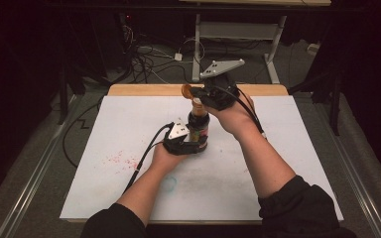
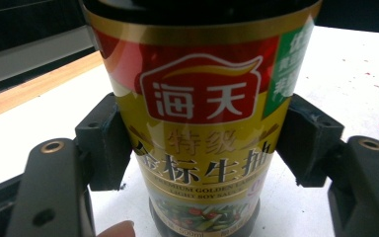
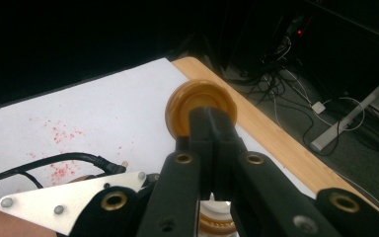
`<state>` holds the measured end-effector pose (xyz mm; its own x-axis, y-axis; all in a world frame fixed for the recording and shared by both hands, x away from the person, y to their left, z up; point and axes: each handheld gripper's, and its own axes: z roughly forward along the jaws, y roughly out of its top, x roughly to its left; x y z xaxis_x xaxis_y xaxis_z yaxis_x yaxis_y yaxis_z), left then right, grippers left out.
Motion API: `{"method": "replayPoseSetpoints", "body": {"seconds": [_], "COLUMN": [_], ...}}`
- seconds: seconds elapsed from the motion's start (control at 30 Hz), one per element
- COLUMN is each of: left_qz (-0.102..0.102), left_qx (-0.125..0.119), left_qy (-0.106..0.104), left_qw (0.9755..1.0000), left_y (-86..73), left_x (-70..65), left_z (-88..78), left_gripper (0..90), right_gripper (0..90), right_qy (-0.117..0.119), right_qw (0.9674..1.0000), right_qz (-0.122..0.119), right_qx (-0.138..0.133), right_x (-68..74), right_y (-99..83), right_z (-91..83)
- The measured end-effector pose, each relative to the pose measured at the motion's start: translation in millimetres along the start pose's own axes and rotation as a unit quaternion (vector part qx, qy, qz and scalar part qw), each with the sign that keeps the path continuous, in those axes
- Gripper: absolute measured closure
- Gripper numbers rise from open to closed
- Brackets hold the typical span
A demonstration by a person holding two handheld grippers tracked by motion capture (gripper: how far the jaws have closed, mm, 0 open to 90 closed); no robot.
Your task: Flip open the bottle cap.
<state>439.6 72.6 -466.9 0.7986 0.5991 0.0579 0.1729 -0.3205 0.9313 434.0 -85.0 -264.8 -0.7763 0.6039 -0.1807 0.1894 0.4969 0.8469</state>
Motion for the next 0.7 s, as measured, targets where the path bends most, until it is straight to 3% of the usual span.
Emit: {"method": "replayPoseSetpoints", "body": {"seconds": [0.37,0.7], "left_qz": [-0.003,-0.004], "left_qx": [-0.002,-0.003], "left_qy": [-0.001,-0.002], "left_qw": [1.0,1.0], "left_y": [-0.5,-0.6], "left_x": [0.3,1.0], "left_z": [0.2,0.2], "left_gripper": [28.4,28.1], "right_gripper": [90.0,90.0], "right_qy": [-0.003,-0.012], "right_qw": [0.9999,0.9996], "right_qz": [0.007,0.021], "right_qx": [-0.013,-0.012], "right_x": [-7.4,-18.7], "right_y": [-4.9,-27.9], "right_z": [-11.8,-26.7]}}
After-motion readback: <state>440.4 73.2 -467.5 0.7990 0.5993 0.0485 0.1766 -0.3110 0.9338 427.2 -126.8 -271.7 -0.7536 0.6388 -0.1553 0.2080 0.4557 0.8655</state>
